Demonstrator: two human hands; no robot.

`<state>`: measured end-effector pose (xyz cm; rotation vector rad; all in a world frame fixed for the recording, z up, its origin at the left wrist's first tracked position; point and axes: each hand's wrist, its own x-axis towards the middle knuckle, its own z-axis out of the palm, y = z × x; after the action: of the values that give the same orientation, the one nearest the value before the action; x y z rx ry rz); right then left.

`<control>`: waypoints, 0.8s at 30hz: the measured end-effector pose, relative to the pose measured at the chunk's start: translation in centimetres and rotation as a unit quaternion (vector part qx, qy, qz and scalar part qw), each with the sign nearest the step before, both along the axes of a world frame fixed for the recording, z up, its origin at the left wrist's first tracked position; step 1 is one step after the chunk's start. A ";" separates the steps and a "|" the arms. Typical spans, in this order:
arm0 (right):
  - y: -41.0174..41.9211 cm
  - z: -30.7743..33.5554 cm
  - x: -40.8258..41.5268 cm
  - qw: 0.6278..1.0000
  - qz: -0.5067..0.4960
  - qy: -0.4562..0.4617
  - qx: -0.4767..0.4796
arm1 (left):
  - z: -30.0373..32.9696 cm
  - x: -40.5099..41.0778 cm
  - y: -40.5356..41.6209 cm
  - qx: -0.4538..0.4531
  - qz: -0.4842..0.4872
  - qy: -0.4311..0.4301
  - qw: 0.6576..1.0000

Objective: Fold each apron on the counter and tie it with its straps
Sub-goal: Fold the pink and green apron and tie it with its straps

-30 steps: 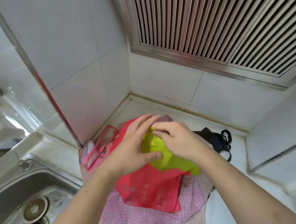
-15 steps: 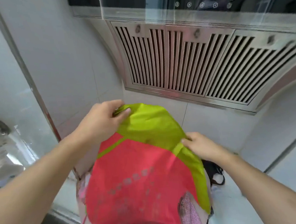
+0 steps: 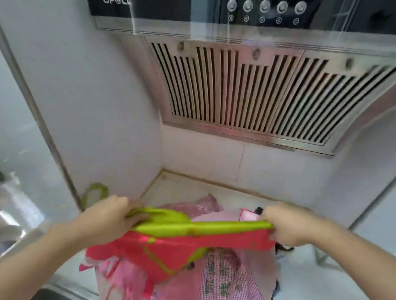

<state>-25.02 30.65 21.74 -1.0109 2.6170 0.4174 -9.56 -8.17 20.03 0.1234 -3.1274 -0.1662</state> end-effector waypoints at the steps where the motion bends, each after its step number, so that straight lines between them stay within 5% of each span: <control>1: 0.3 0.1 -0.7 0.999 -0.015 -0.014 -0.046 | -0.5 -0.1 -0.5 0.047 0.003 0.035 0.998; 4: 1.6 1.9 -2.6 0.979 -0.078 -0.009 -0.187 | 0.6 -0.7 -0.7 0.210 0.011 0.099 0.973; 7: 2.3 2.1 -3.3 0.925 -0.120 0.058 -0.355 | 2.1 -0.7 -0.5 0.446 0.054 0.109 0.887; 10: 2.3 1.6 -3.3 0.906 -0.167 0.046 -0.385 | 2.5 -0.5 0.7 0.537 0.075 0.079 0.837; 12: 2.7 1.4 -3.3 0.939 -0.170 -0.015 -0.298 | 2.8 -0.2 1.4 0.535 0.077 0.044 0.840; 16: 3.1 2.3 -3.9 0.989 -0.115 -0.090 -0.009 | 3.4 0.6 0.6 0.393 0.040 -0.095 0.914; 19: 2.2 6.7 -5.6 0.993 -0.082 0.002 -0.087 | 6.2 -1.2 -0.7 0.224 0.066 0.052 0.971; 20: 2.1 8.8 -5.6 0.972 -0.077 0.088 -0.202 | 7.8 -1.9 -1.0 0.228 0.075 0.182 0.954; 22: 2.4 12.6 -4.0 0.829 -0.033 0.301 -0.471 | 11.1 -1.7 -0.5 0.296 0.061 0.435 0.848; 23: 2.8 13.0 -3.0 0.756 0.002 0.386 -0.528 | 11.6 -1.3 -0.4 0.303 0.054 0.491 0.815; 24: 3.0 12.2 -2.0 0.755 0.028 0.431 -0.494 | 11.1 -0.9 -0.3 0.280 0.037 0.471 0.835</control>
<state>-27.05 33.61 33.96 -1.3977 3.7478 -0.8479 -10.48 -8.49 31.14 0.1131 -2.0038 -0.8414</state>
